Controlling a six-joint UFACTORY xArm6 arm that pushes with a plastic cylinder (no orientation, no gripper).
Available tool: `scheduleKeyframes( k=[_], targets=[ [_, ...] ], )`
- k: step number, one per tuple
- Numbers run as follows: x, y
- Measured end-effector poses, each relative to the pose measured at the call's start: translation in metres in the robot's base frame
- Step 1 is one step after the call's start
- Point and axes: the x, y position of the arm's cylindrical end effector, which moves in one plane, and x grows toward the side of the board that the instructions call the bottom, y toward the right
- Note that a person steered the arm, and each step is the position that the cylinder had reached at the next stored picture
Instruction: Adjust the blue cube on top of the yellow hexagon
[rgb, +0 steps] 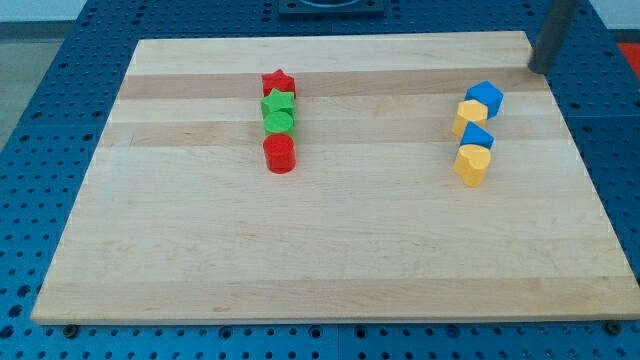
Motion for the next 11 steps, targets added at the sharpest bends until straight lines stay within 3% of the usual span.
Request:
scheduleKeyframes(
  k=[3,6,11],
  targets=[
    [0.052,-0.025],
    [0.052,-0.086],
    [0.029,-0.096]
  ],
)
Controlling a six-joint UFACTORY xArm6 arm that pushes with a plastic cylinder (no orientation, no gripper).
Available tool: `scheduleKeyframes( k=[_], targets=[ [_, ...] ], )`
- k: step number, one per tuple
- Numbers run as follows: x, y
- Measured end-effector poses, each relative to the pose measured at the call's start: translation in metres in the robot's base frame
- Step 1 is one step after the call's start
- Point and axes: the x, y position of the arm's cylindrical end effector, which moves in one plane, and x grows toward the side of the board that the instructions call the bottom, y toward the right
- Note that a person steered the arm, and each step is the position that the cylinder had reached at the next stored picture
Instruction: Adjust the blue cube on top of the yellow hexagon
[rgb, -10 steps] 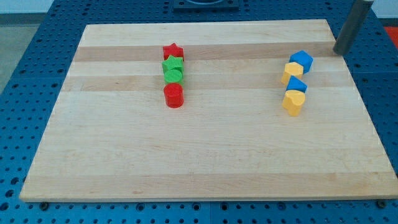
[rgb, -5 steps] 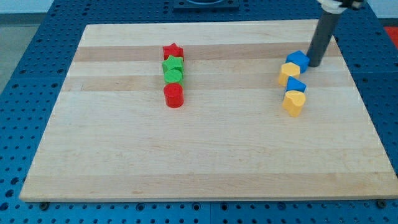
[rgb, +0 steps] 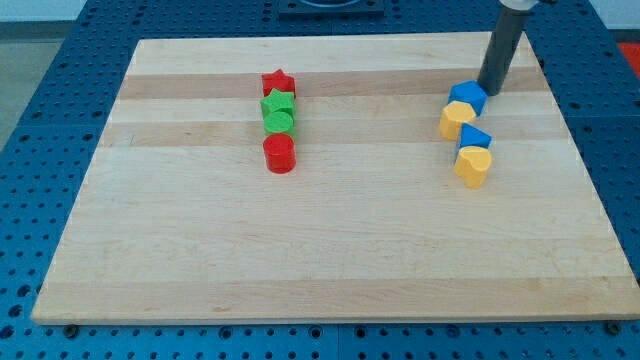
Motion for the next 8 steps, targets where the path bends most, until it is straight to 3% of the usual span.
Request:
scheduleKeyframes(
  k=[8],
  targets=[
    [0.000,-0.026]
  ],
)
